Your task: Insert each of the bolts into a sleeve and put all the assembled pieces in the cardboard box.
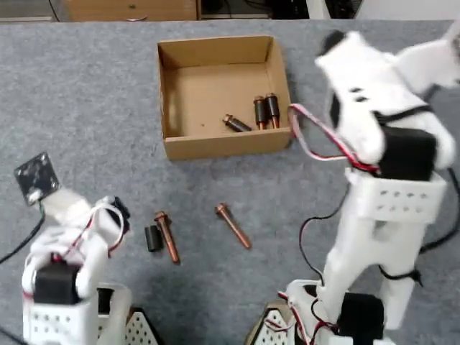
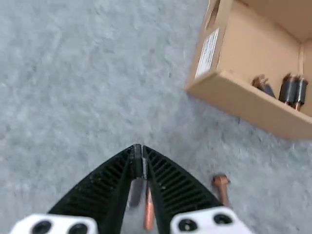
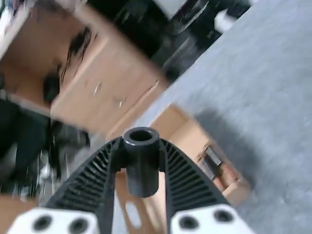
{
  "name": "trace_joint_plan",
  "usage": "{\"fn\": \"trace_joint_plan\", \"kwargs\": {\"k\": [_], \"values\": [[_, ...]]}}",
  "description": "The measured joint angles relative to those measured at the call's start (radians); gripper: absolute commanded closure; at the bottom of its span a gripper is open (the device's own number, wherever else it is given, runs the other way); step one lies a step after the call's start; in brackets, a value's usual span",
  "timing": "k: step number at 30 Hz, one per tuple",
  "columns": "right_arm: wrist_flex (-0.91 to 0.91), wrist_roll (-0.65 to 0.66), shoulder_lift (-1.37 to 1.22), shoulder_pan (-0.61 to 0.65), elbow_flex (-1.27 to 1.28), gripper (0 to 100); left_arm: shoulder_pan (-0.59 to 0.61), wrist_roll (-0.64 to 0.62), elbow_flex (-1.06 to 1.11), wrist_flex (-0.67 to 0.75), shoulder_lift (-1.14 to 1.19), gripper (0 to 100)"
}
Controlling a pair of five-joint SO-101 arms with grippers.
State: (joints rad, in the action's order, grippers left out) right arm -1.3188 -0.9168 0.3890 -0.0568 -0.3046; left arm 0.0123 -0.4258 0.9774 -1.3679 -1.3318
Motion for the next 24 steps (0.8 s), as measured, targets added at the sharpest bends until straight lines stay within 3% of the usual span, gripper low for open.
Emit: {"fn": "trace_joint_plan", "kwargs": {"k": [9,11,15,24], "values": [[0.0,0.006,0.104,-0.13,0.0,99.7,-0.19,-0.163,-0.189,-0.02,0.483,97],[0.0,0.006,0.137,-0.15,0.018,99.7,-0.224,-0.175,-0.196,-0.011,0.549,94],[0.0,0.006,0.181,-0.173,0.089,99.7,-0.27,-0.175,-0.198,0.031,0.614,82],[0.058,0.006,0.196,-0.178,0.204,99.7,-0.278,-0.178,-0.058,0.138,0.629,81]]}}
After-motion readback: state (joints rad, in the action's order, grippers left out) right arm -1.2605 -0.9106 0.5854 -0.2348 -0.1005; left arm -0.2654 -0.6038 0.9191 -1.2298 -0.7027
